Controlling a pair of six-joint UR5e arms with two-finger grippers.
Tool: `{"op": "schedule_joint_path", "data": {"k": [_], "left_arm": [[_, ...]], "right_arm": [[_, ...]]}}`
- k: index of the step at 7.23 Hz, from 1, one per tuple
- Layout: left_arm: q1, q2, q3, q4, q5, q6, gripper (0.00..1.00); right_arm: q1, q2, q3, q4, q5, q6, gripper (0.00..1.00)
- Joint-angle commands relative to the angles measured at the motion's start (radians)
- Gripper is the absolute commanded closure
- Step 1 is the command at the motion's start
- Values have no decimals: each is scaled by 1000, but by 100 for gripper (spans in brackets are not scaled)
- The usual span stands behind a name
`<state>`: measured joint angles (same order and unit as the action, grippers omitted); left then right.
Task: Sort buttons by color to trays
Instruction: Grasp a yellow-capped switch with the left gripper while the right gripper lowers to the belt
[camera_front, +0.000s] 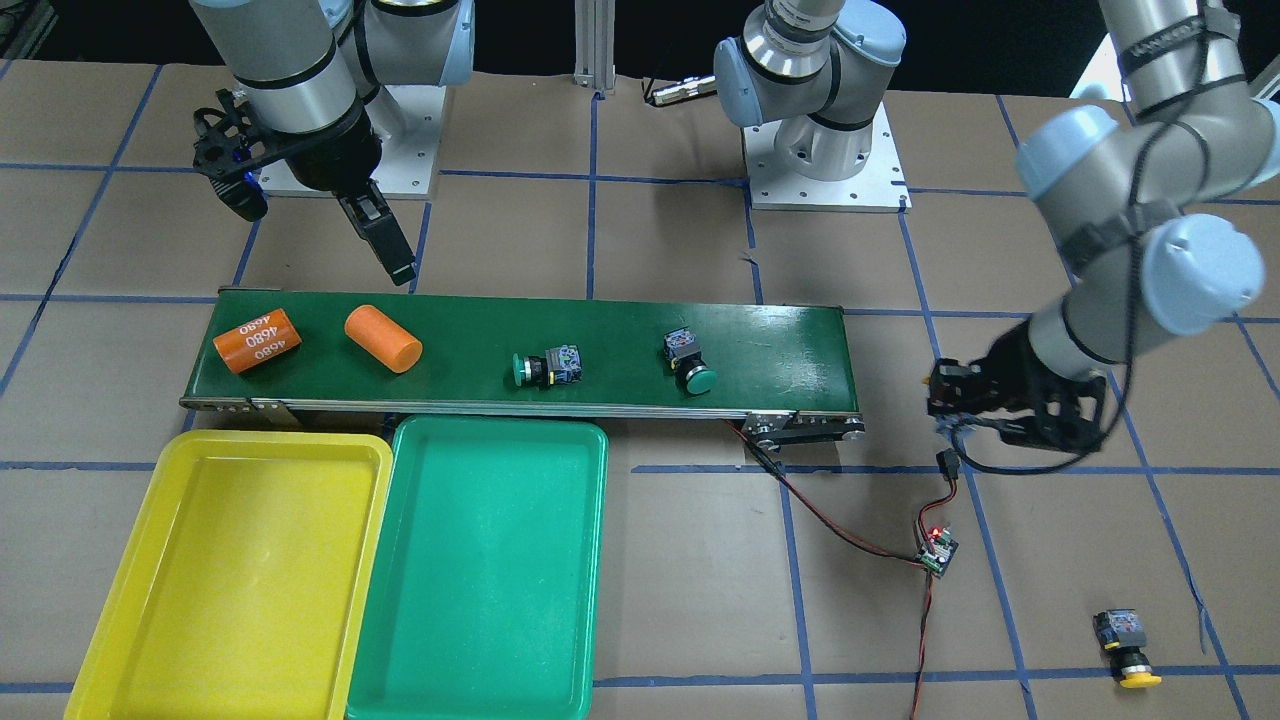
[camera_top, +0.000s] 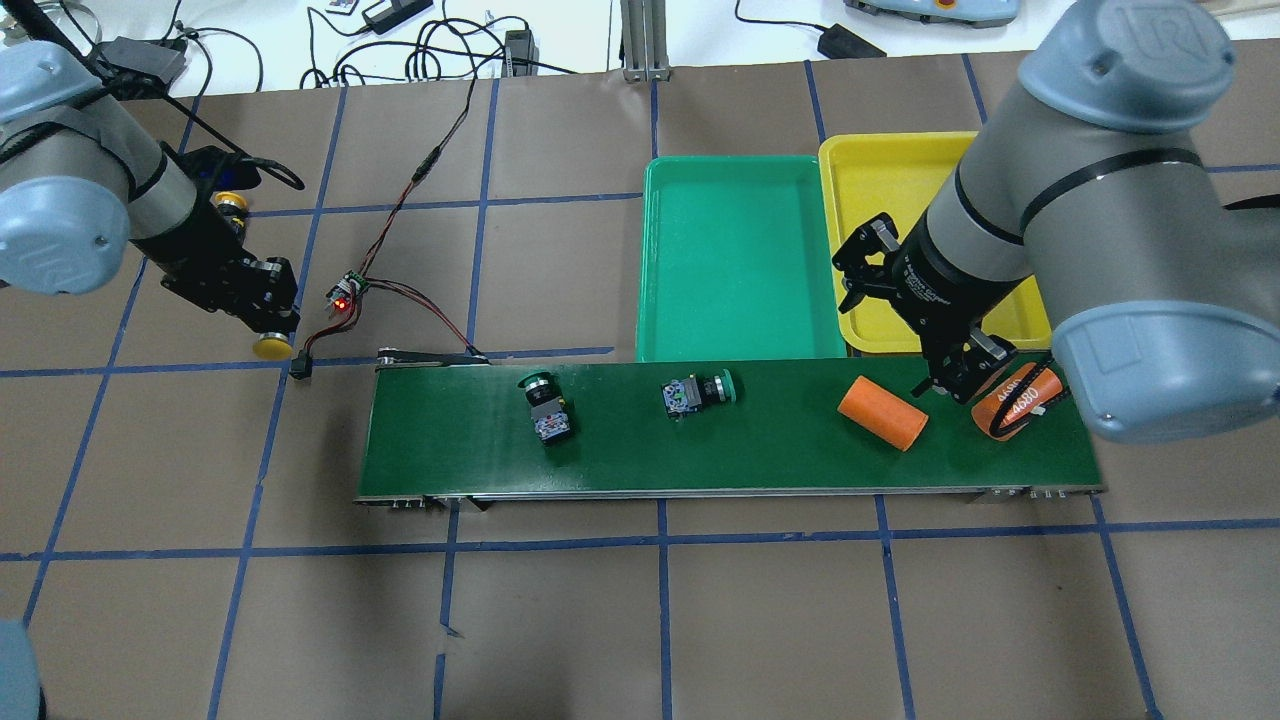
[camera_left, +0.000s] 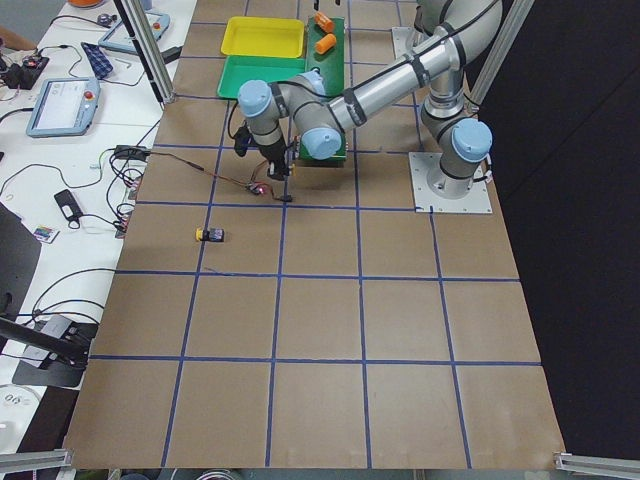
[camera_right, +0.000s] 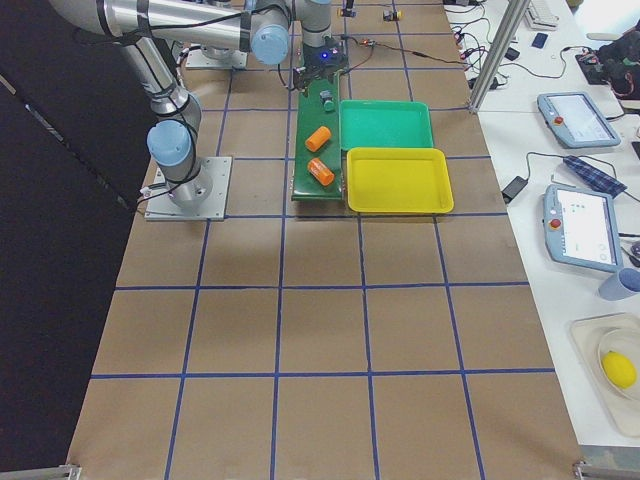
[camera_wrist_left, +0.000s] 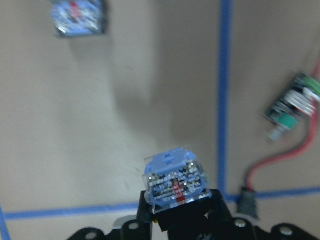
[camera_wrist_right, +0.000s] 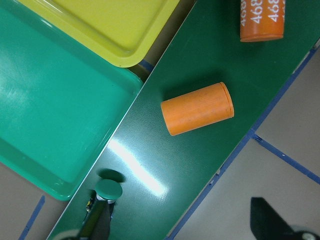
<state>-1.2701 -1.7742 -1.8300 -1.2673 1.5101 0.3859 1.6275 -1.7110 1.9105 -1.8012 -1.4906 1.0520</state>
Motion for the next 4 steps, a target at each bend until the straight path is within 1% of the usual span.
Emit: {"op": "schedule_joint_path", "data": {"k": [1, 2, 3, 4], "left_arm": [[-212, 149, -193, 22, -16, -178, 100], [-283, 154, -196, 40, -17, -253, 100], [-320, 115, -196, 72, -16, -284, 100], [-319, 101, -201, 124, -11, -276, 100]], "right_arm": [[41, 19, 4, -6, -10, 78, 0], [79, 57, 4, -6, -13, 123, 0], [124, 85, 4, -7, -29, 191, 0], [129, 111, 5, -7, -51, 195, 0]]}}
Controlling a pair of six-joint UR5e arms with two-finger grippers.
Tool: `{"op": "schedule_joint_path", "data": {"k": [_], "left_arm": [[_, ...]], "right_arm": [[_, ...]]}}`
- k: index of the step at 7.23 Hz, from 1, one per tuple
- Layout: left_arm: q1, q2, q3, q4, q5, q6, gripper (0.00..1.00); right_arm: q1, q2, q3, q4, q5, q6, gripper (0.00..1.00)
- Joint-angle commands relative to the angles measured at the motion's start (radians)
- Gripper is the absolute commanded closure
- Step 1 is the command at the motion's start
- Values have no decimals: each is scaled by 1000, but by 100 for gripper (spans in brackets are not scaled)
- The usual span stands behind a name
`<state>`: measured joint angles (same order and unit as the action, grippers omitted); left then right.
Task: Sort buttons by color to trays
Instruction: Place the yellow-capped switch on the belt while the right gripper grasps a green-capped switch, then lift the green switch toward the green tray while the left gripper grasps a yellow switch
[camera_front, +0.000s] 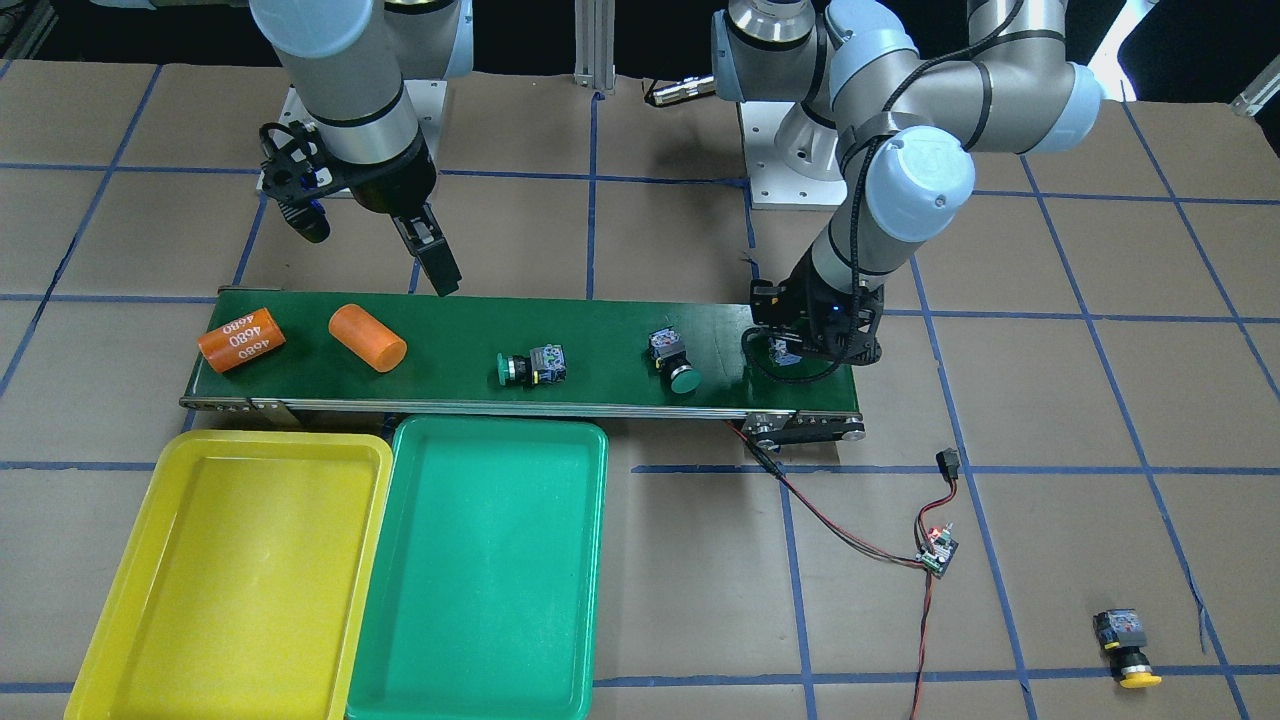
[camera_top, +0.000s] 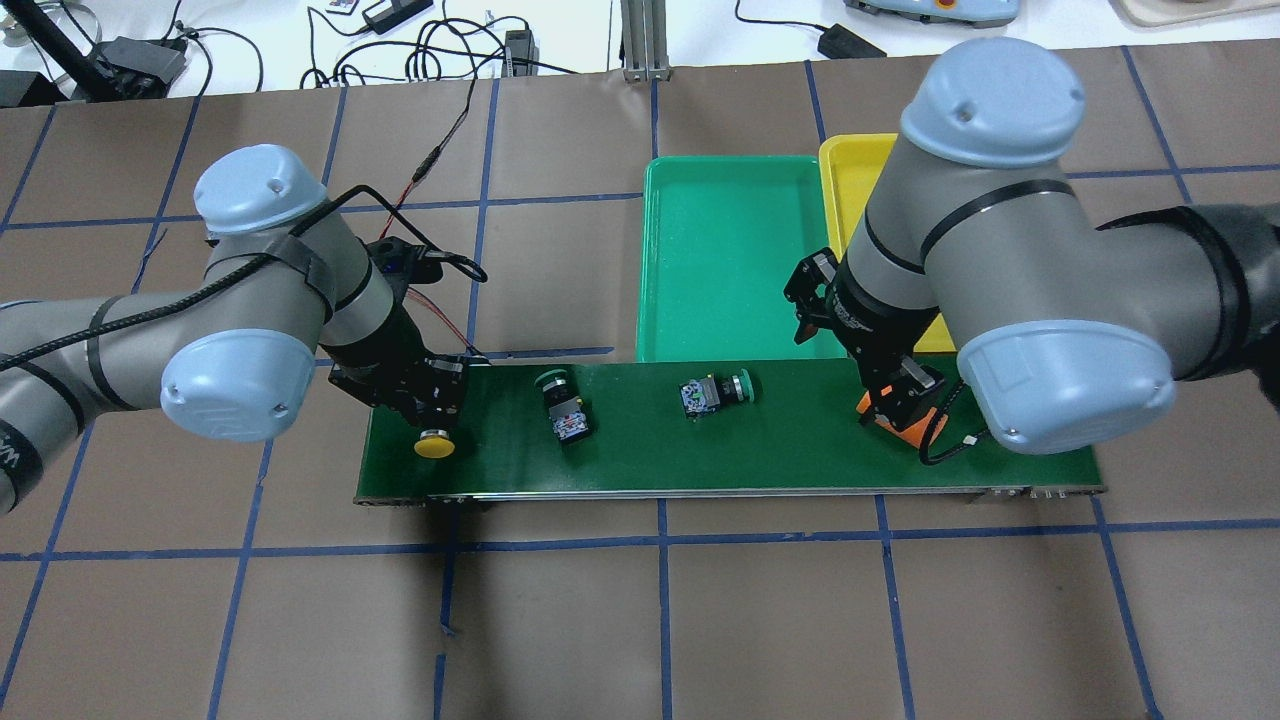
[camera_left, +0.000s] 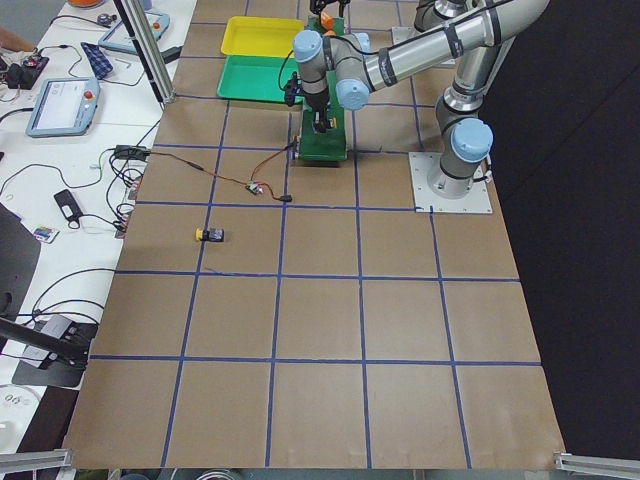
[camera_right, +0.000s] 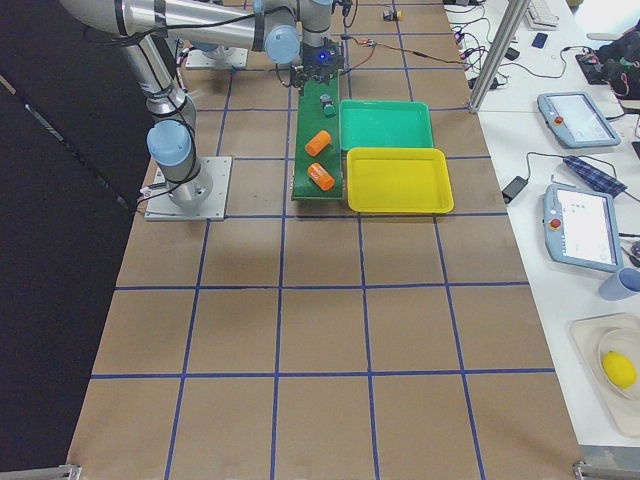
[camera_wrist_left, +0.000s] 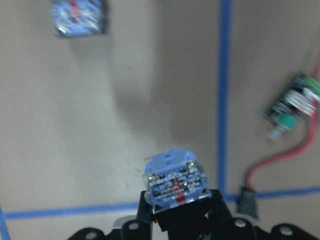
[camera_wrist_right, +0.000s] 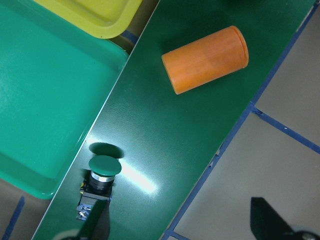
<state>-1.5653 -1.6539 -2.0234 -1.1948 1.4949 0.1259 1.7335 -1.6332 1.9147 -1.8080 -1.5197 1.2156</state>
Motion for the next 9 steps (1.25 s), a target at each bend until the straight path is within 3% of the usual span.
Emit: {"op": "schedule_joint_path", "data": {"k": [1, 2, 3, 5, 6, 9], "left_arm": [[-24, -23, -8, 61, 8, -17, 24], [-21, -15, -1, 61, 10, -14, 0], [8, -4, 30, 57, 13, 38, 0], [210, -35, 151, -29, 8, 175, 0], [306, -106, 239, -43, 1, 299, 0], [404, -433, 592, -35, 22, 319, 0]], "right_arm": [[32, 79, 1, -31, -11, 41, 0], [50, 120, 1, -122, -8, 62, 0], [81, 171, 1, -172, -10, 87, 0], [119, 200, 1, -183, -23, 134, 0], [118, 210, 0, -206, -25, 140, 0], [65, 274, 0, -232, -22, 214, 0]]}}
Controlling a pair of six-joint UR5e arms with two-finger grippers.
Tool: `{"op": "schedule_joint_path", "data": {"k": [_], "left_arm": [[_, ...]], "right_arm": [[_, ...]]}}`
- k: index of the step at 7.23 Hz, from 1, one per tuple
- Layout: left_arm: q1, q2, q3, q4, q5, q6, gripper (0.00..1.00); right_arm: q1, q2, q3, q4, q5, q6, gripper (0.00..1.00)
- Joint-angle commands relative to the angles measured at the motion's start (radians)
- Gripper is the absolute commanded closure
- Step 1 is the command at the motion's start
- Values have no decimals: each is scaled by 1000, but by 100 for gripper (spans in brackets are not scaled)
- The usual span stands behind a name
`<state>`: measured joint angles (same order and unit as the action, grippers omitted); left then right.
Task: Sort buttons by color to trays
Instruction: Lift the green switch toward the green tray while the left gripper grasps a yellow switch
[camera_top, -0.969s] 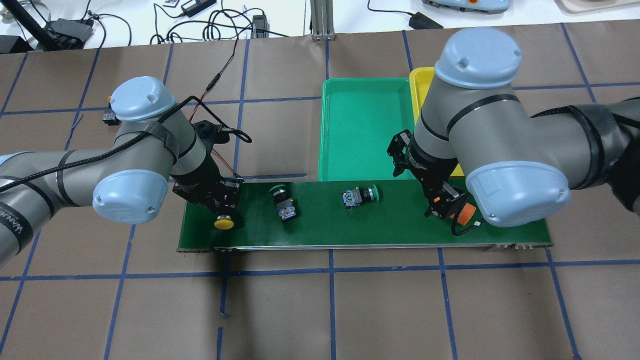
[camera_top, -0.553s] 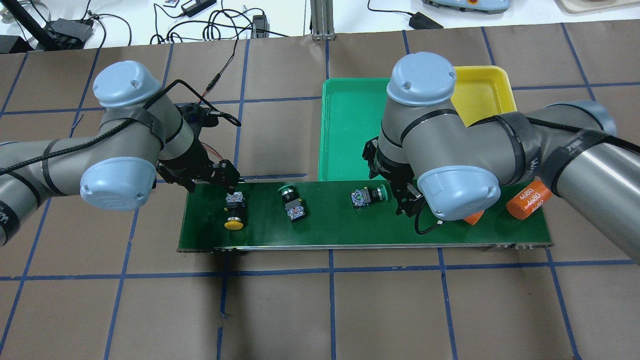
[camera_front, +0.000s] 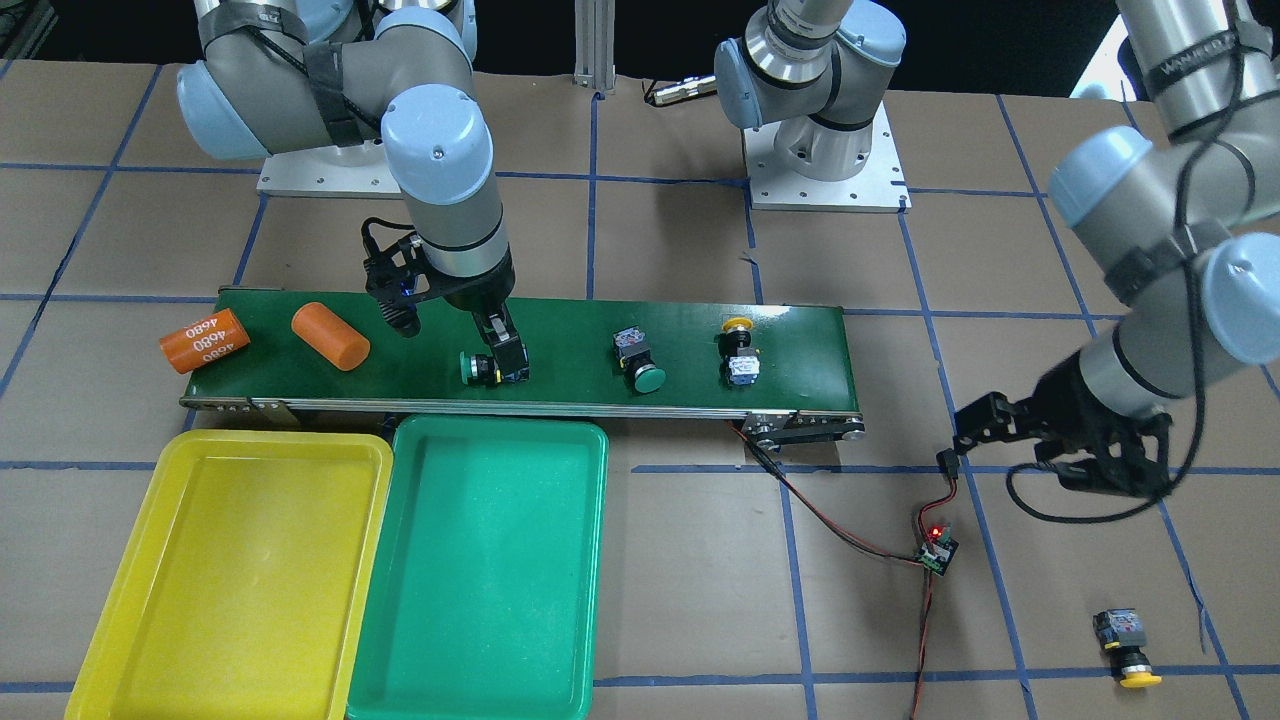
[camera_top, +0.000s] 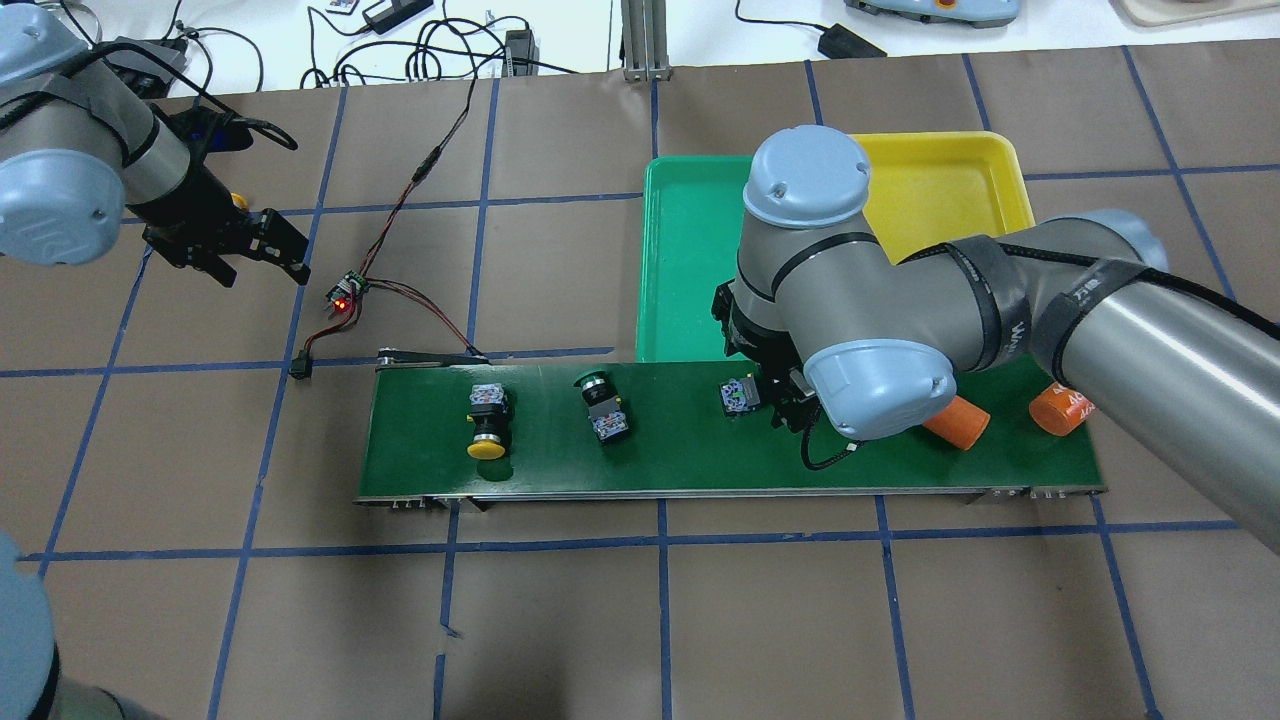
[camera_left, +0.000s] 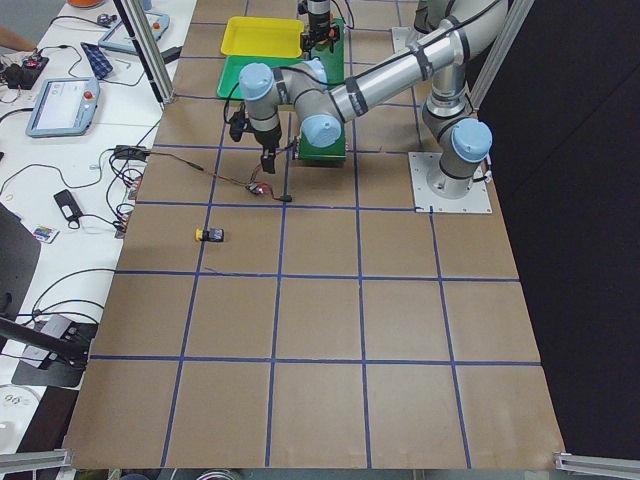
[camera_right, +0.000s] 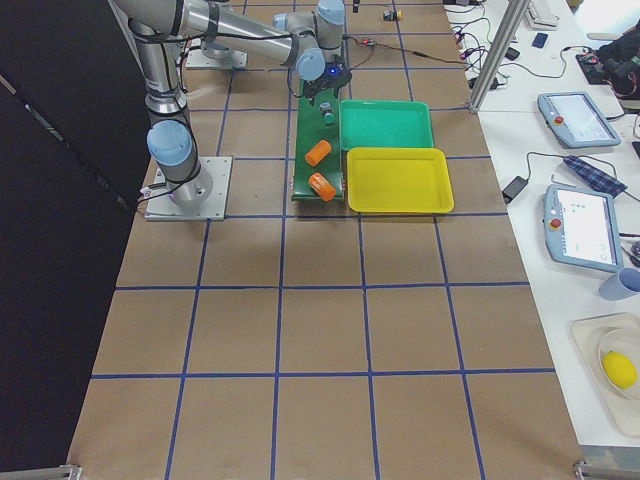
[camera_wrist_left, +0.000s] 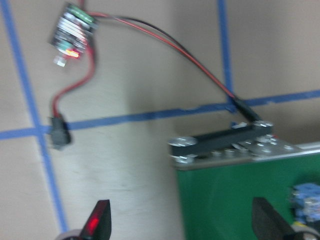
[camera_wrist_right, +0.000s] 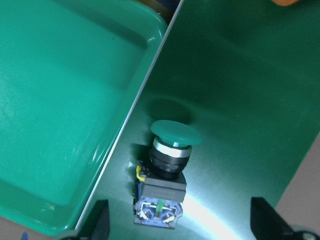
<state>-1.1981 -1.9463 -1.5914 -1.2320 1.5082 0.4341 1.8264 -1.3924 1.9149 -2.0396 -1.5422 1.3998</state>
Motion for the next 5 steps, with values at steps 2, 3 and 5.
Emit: {"op": "schedule_joint_path", "data": {"k": [2, 3, 5], "left_arm": [[54, -348, 409, 0, 93, 61, 0], [67, -426, 460, 6, 90, 131, 0], [100, -480, 470, 5, 81, 149, 0]], "right_arm": [[-68, 42, 9, 15, 7, 27, 0], [-68, 49, 21, 13, 8, 28, 0], [-68, 55, 44, 13, 13, 12, 54]]}}
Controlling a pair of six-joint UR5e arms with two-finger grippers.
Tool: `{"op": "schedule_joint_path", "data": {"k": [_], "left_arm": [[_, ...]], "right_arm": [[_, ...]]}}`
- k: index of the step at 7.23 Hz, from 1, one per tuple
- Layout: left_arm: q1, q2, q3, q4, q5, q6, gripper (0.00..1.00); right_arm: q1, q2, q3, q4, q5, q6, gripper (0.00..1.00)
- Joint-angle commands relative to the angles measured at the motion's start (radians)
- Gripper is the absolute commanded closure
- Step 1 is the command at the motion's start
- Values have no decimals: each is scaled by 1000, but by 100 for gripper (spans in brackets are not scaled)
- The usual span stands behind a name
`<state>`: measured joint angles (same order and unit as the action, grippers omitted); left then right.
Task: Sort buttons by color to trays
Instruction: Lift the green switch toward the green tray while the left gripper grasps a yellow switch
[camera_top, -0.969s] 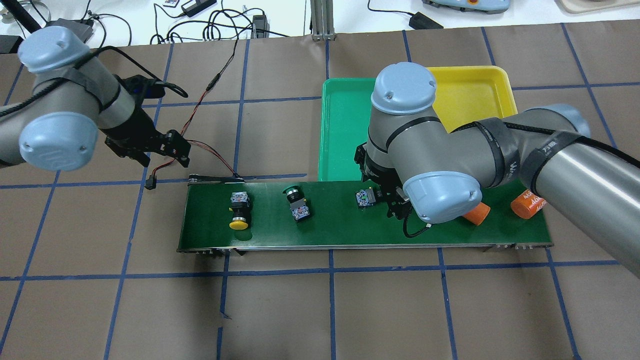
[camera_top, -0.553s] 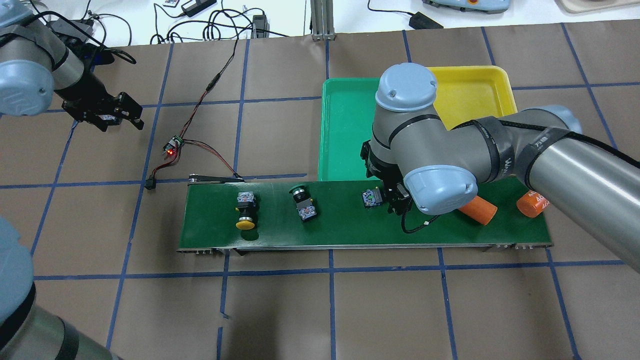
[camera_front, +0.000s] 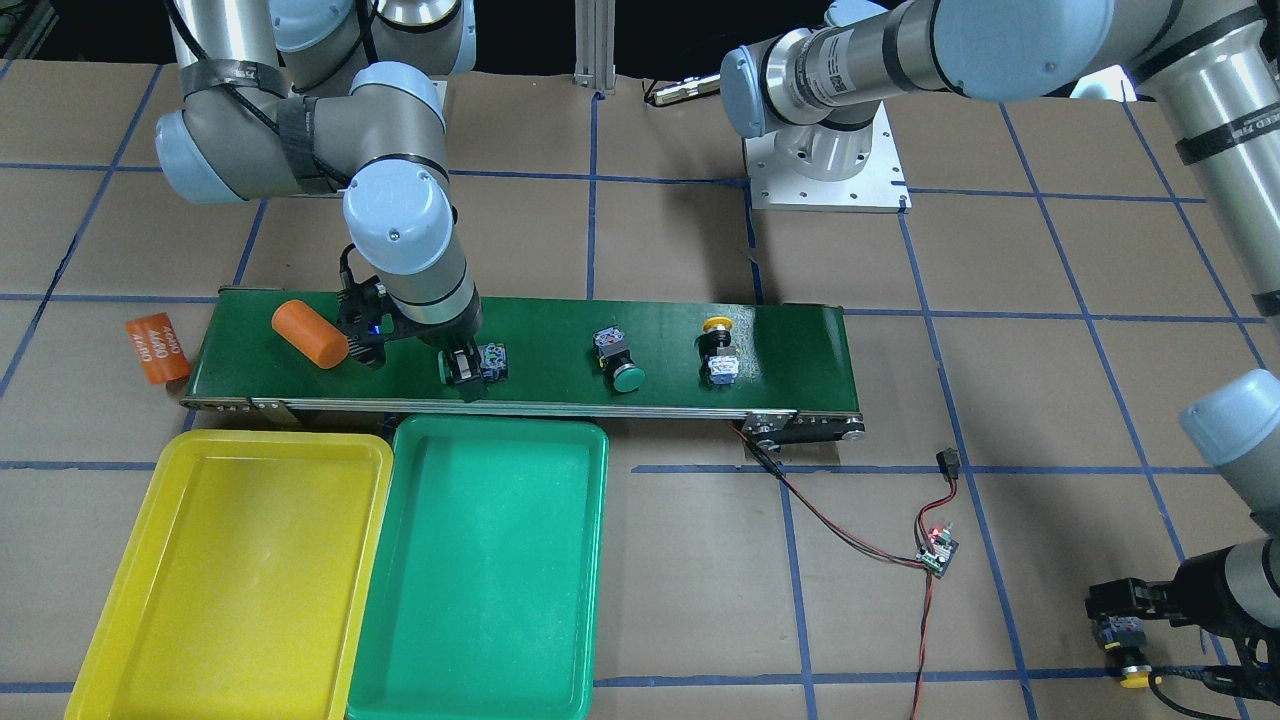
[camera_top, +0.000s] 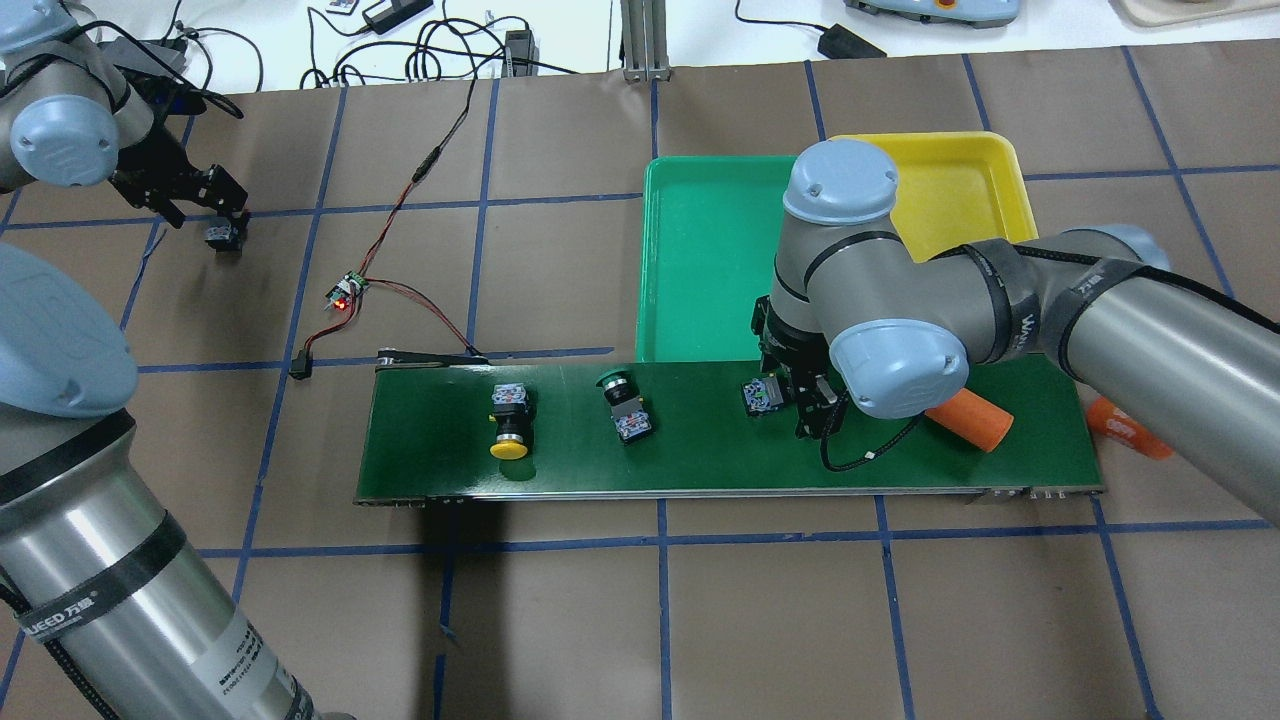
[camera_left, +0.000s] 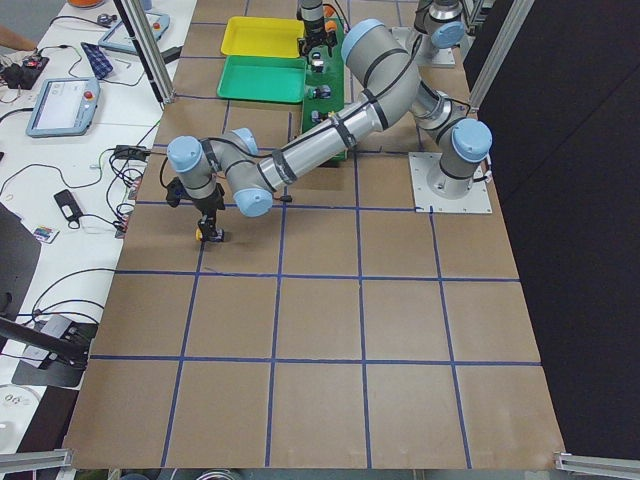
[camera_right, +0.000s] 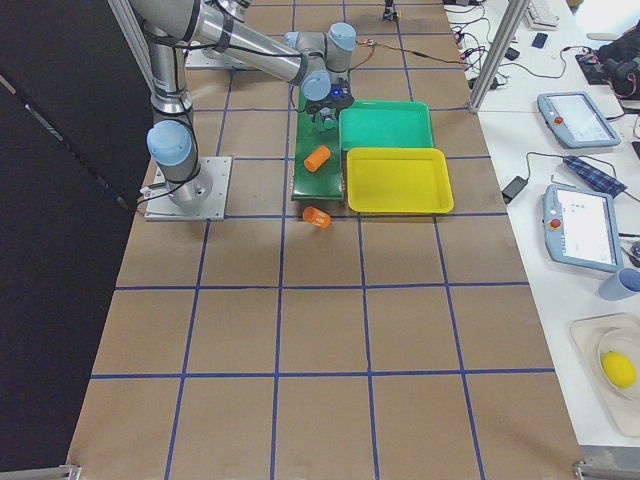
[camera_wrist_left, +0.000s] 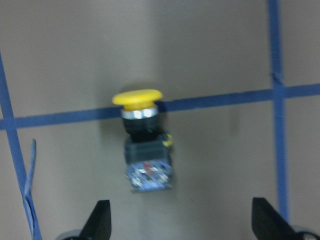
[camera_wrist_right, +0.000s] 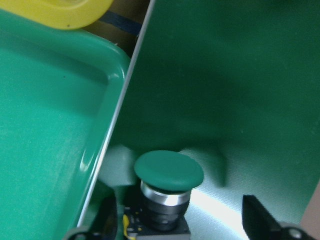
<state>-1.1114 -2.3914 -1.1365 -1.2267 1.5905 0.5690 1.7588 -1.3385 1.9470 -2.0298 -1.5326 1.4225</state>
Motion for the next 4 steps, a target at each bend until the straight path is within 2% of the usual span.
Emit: {"op": "schedule_joint_path", "data": {"k": [1, 2, 3, 4], "left_arm": [[12, -37, 12, -4, -1, 14, 1], [10, -35, 14, -13, 2, 18, 54], [2, -34, 11, -17, 3, 19, 94], [-2, -22, 6, -48, 5, 14, 100]], "right_arm": [[-4, -4, 12, 5, 11, -17, 89], [-5, -5, 10, 6, 69, -42, 100], [-8, -11, 4, 6, 75, -43, 100], [-9, -20, -3, 6, 75, -43, 100]]}}
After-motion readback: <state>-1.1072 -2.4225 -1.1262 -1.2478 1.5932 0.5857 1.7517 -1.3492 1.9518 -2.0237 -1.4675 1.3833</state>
